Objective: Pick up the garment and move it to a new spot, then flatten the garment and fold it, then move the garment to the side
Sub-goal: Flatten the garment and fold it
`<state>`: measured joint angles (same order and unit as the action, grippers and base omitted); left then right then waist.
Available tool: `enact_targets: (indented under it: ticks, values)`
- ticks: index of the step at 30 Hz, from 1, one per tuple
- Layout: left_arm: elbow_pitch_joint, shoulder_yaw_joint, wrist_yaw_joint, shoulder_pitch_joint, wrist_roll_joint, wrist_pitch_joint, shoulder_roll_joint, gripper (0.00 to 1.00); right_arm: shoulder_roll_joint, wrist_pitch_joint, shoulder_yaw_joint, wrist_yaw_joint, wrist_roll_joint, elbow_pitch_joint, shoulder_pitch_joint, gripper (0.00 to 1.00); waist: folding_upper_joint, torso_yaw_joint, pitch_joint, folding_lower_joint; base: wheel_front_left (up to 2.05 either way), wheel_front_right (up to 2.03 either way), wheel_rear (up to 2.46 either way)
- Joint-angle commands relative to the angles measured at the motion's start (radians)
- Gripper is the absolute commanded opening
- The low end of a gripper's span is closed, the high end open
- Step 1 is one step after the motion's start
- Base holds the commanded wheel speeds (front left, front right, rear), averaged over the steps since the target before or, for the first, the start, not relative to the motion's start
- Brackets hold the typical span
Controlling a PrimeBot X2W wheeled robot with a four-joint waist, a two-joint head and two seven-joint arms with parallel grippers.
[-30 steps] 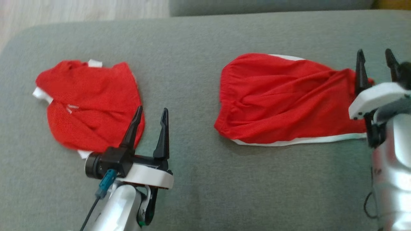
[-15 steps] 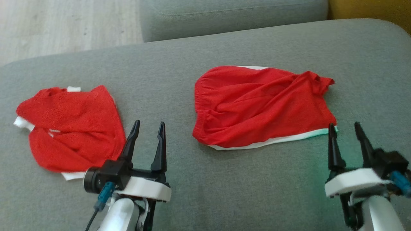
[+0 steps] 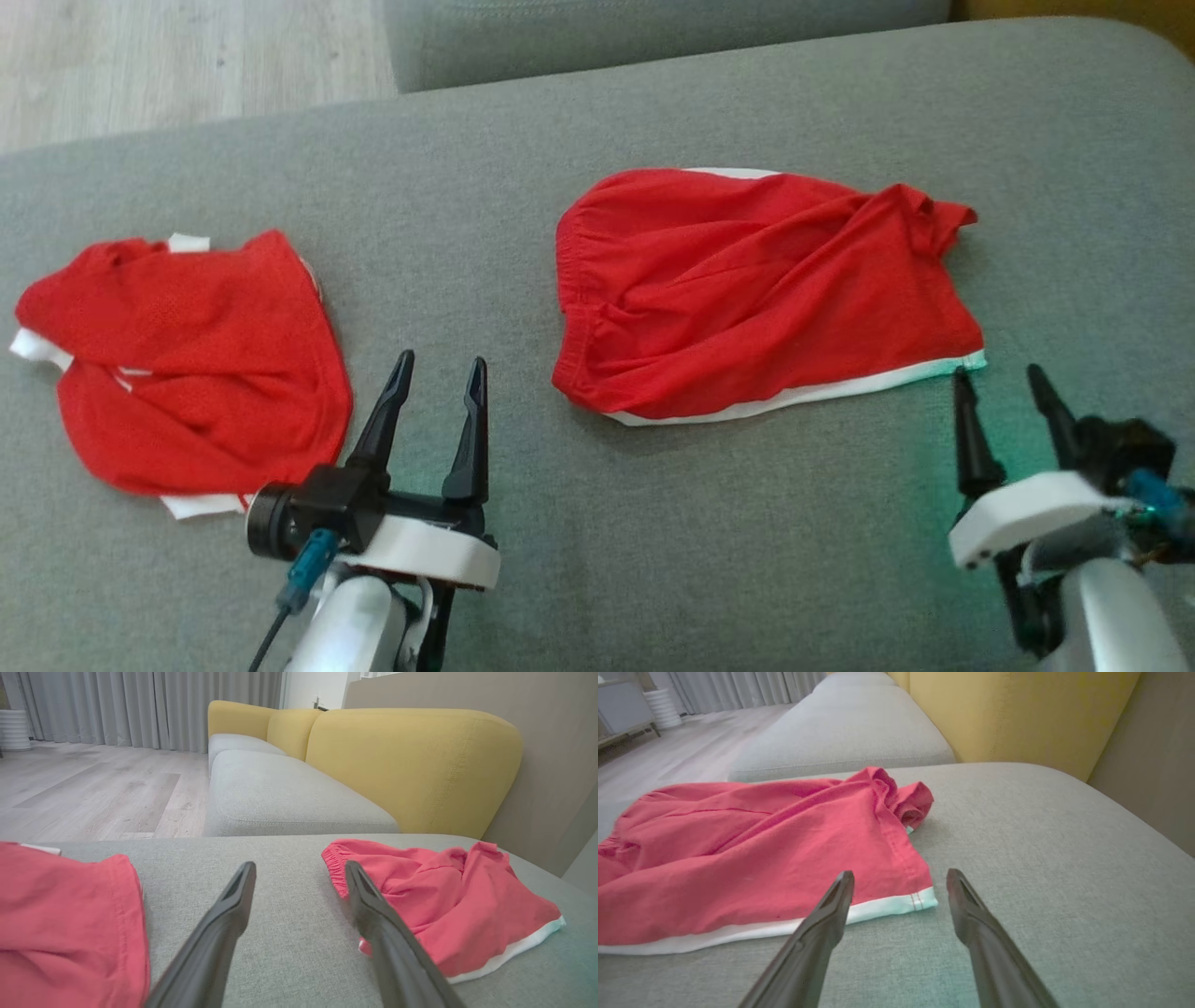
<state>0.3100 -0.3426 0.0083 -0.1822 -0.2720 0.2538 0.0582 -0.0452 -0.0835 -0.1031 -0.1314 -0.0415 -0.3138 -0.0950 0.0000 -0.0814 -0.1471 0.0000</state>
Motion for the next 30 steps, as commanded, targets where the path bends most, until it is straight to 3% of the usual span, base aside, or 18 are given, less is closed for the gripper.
enact_targets:
  ticks: [1,11,25,26,27,28,30]
  values:
    - [-0.026,0.032,-0.003,-0.044,0.007,0.008,0.003,1.0,-0.005,0.014,0.006,0.001,0.007,0.022,-0.05,1.0,0.0,0.006,-0.01,0.0,0.0,0.0,0.0]
    - [-0.017,0.023,-0.013,-0.072,0.022,0.008,0.005,1.0,-0.005,0.138,-0.127,0.001,0.037,-0.147,-0.172,1.0,0.0,0.04,-0.056,0.0,0.0,0.0,0.0]
    - [-0.014,0.021,-0.015,-0.085,0.026,0.008,0.005,1.0,-0.005,0.137,-0.141,0.001,0.093,-0.269,-0.246,1.0,0.0,0.058,-0.081,0.0,0.0,0.0,0.0]
    - [-0.013,0.022,-0.014,-0.085,0.026,0.008,0.005,1.0,-0.005,0.136,-0.14,0.001,0.097,-0.275,-0.25,0.76,0.0,0.058,-0.08,0.0,0.0,0.0,0.0]
    - [-0.012,0.022,-0.013,-0.085,0.026,0.008,0.005,1.0,-0.005,0.134,-0.137,0.001,0.103,-0.279,-0.253,0.38,0.0,0.057,-0.079,0.0,0.0,0.0,0.0]
    - [-0.011,0.023,-0.012,-0.084,0.026,0.008,0.006,1.0,-0.005,0.13,-0.137,0.001,0.111,-0.282,-0.256,0.06,0.0,0.055,-0.077,0.0,0.0,0.0,0.0]
    - [-0.007,0.023,-0.011,-0.081,0.026,0.008,0.007,1.0,-0.005,0.116,-0.142,0.001,0.123,-0.281,-0.259,0.0,0.0,0.051,-0.071,0.0,0.0,0.0,0.0]
